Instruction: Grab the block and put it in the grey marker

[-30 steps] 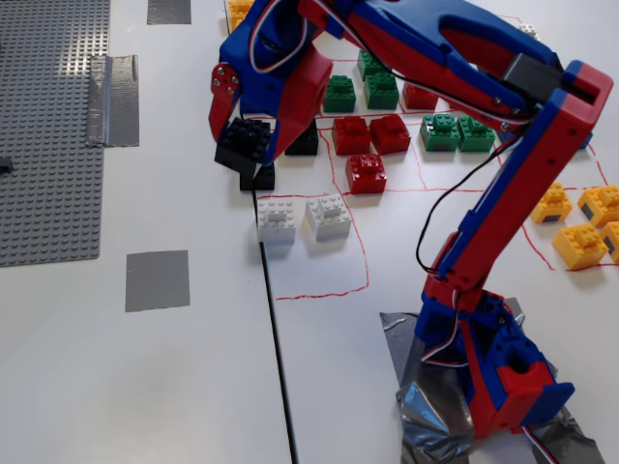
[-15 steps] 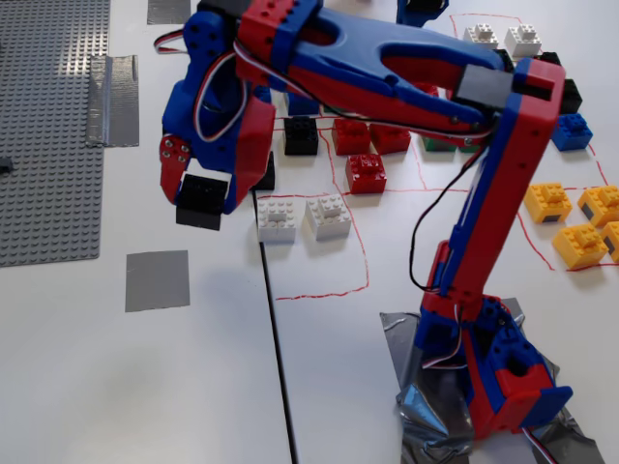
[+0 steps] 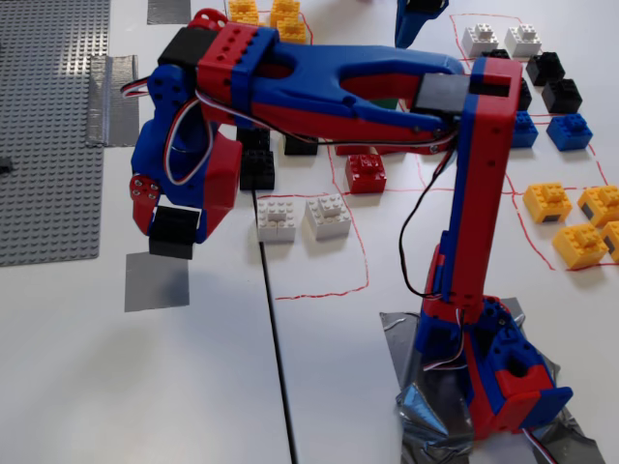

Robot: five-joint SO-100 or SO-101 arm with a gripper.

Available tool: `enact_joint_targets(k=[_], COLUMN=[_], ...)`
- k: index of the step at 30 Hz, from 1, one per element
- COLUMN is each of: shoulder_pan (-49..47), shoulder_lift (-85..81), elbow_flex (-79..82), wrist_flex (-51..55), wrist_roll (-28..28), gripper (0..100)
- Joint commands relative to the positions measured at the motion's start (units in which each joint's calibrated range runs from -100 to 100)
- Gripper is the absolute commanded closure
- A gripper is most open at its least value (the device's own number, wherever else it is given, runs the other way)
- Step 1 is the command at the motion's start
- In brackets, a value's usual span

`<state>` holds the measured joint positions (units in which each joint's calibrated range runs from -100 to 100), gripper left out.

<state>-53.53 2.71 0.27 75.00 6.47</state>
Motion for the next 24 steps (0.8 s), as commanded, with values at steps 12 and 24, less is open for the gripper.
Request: enact_joint_targets(k=[12,24], shoulder_pan=[-2.01,-2.21], shoulder_lift=[2.82,5.7], elbow_flex=[-3.81,-4.09], wrist_flex=[-2.99,-4.94], wrist_roll=[-1.56,-2.15], gripper=[100,100])
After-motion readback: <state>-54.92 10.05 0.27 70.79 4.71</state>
